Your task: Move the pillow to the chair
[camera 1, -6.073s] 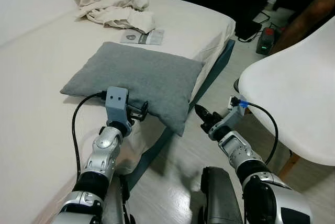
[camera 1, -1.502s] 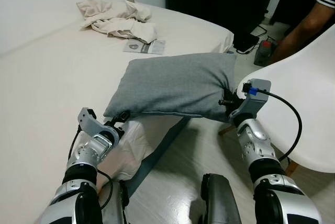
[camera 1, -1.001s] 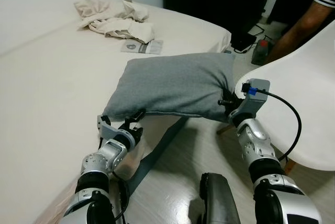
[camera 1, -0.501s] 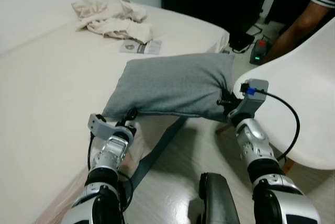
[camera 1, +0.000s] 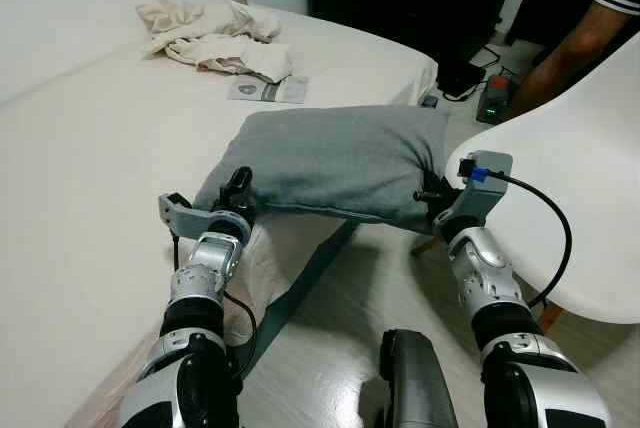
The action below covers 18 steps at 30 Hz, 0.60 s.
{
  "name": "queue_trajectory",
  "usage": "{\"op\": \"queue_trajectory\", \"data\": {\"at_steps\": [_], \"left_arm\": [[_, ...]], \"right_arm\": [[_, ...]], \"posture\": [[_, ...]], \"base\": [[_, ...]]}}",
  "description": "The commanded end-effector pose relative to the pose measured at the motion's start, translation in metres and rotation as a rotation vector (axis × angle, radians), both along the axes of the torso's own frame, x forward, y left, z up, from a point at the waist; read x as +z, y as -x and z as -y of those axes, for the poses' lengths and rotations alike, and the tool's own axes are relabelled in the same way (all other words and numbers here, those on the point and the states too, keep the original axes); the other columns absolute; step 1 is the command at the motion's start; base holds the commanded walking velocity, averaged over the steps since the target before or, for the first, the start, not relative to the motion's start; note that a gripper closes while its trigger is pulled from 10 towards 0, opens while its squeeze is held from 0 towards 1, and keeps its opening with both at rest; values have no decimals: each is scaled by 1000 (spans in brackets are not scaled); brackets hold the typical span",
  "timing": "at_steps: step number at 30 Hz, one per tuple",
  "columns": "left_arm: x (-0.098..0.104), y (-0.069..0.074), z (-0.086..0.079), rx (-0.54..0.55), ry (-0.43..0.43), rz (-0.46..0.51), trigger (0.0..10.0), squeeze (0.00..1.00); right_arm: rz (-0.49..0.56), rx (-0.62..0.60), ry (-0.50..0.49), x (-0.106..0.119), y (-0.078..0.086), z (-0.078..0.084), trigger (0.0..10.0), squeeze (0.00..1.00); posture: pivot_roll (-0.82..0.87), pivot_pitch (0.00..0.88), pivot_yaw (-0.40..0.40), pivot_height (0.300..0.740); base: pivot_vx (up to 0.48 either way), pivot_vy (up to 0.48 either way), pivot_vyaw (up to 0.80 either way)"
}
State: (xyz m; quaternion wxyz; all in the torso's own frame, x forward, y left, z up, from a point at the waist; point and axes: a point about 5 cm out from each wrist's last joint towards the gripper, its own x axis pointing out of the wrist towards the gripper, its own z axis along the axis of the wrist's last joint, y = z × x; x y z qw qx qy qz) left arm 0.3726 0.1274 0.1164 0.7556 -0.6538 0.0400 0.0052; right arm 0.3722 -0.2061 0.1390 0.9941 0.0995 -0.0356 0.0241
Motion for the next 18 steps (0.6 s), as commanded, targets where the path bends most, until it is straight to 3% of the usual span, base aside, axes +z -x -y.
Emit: {"op": "queue_trajectory", "data": {"at_steps": [1, 5, 7, 11, 15, 18], "left_arm": [[-2, 5, 57, -124, -15, -13, 10000, 0], [-7, 7, 59, -130, -97, -40, 10000, 0], [-17, 9, 55, -121, -217, -100, 10000, 0], [-24, 11, 56, -135, -287, -125, 10000, 0], [-25, 11, 59, -135, -252, -133, 10000, 0], [-14, 5, 65, -139, -161, -103, 10000, 0]], "right_arm": [[52, 7, -6, 11, -4, -4, 0, 0], [52, 8, -5, 11, -4, -5, 0, 0], [53, 13, 1, 12, -4, -6, 0, 0], [54, 13, 1, 12, -4, -6, 0, 0], [54, 15, -4, 12, -4, -7, 0, 0], [55, 18, -13, 13, -5, -10, 0, 0]], "posture": [[-54, 165, 43, 565], [-55, 165, 43, 565], [-57, 169, 45, 565], [-56, 172, 42, 565], [-61, 181, 42, 565], [-66, 191, 45, 565]], "base": [[0, 0, 0], [0, 0, 0], [0, 0, 0], [0, 0, 0], [0, 0, 0], [0, 0, 0]]}}
